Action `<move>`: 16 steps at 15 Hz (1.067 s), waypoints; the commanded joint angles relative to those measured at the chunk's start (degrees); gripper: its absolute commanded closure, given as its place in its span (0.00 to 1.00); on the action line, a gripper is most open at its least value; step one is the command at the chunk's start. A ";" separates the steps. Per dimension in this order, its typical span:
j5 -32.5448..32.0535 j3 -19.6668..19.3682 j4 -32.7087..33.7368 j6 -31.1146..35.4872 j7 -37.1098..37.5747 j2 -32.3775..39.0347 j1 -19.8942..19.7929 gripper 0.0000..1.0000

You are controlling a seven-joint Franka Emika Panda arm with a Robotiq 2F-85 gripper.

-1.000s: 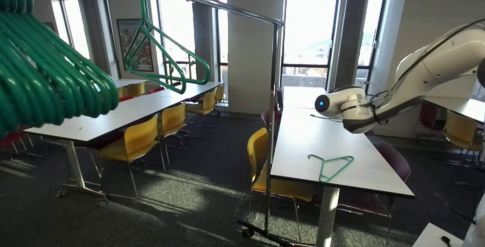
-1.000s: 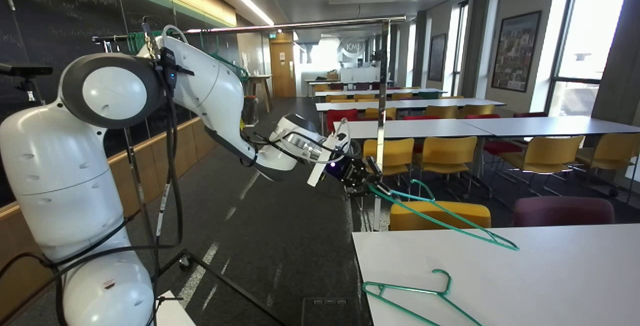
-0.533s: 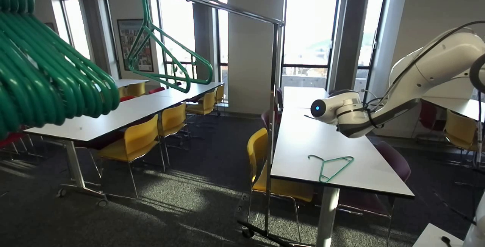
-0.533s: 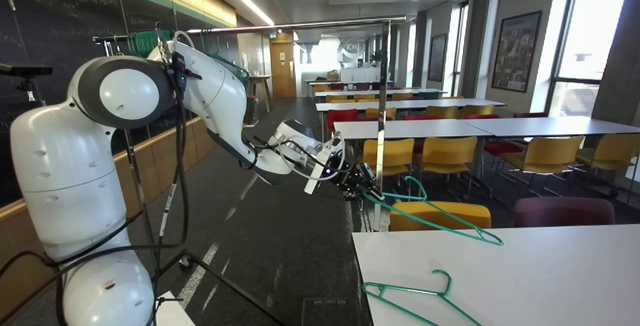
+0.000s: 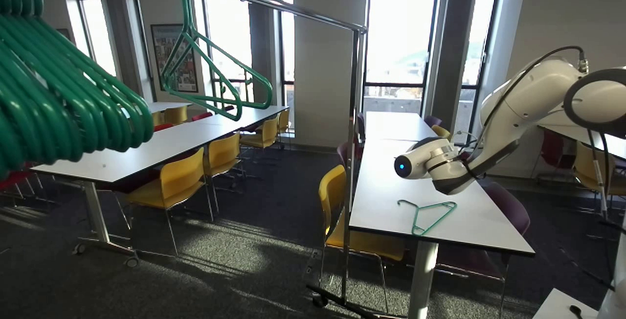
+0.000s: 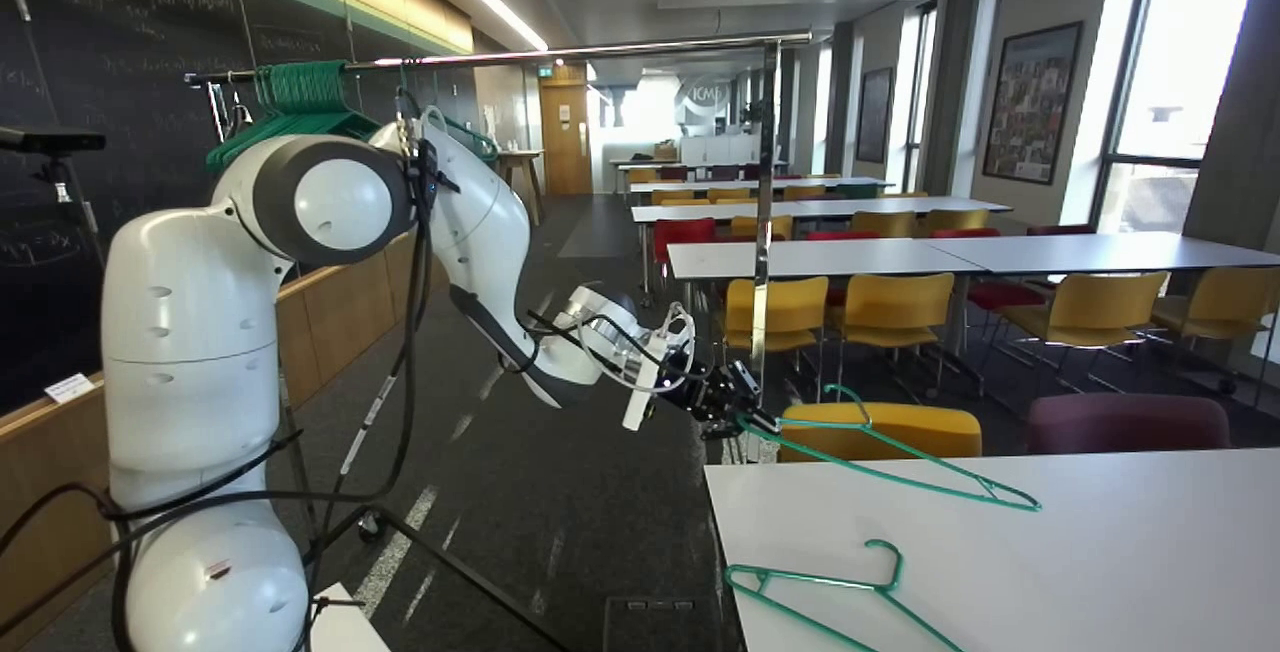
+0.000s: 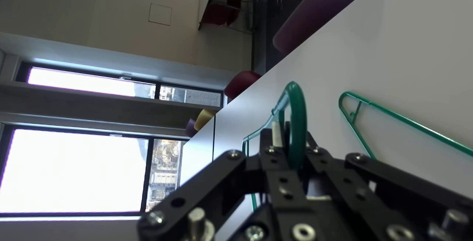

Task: Remove the coat hanger from the rack

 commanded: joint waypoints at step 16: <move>5.23 1.50 7.22 -3.04 -0.60 11.88 0.46 0.98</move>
